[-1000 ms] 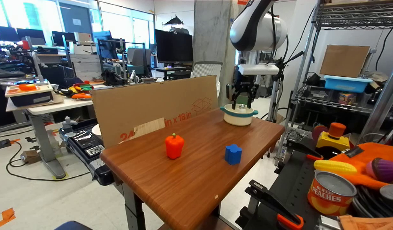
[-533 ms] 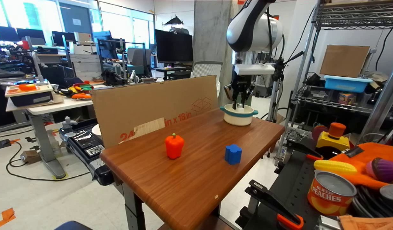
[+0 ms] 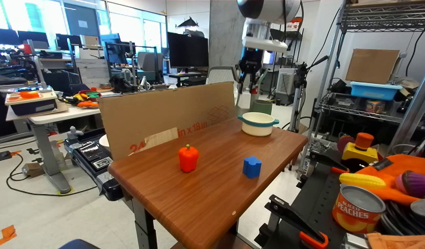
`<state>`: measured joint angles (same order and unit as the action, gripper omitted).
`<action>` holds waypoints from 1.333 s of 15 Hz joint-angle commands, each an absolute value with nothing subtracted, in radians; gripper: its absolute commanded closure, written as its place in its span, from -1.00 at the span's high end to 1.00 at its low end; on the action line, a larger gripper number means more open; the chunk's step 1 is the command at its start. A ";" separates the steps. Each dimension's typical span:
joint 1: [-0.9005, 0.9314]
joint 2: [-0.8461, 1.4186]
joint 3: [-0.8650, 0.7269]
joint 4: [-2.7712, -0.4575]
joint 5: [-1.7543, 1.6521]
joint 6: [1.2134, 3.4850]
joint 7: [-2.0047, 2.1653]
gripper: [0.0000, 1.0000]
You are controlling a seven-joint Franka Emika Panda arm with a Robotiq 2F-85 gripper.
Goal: Take the cellar in the bowl and put it on the table
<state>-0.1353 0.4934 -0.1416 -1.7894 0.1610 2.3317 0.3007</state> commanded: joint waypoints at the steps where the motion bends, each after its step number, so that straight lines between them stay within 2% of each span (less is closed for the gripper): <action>1: -0.117 0.352 -0.081 -1.839 0.239 2.317 0.279 -0.82; 12: -0.025 0.446 -0.064 -1.864 0.202 2.392 0.333 -0.82; 20: 0.004 0.622 -0.096 -1.727 0.186 2.498 0.428 -0.82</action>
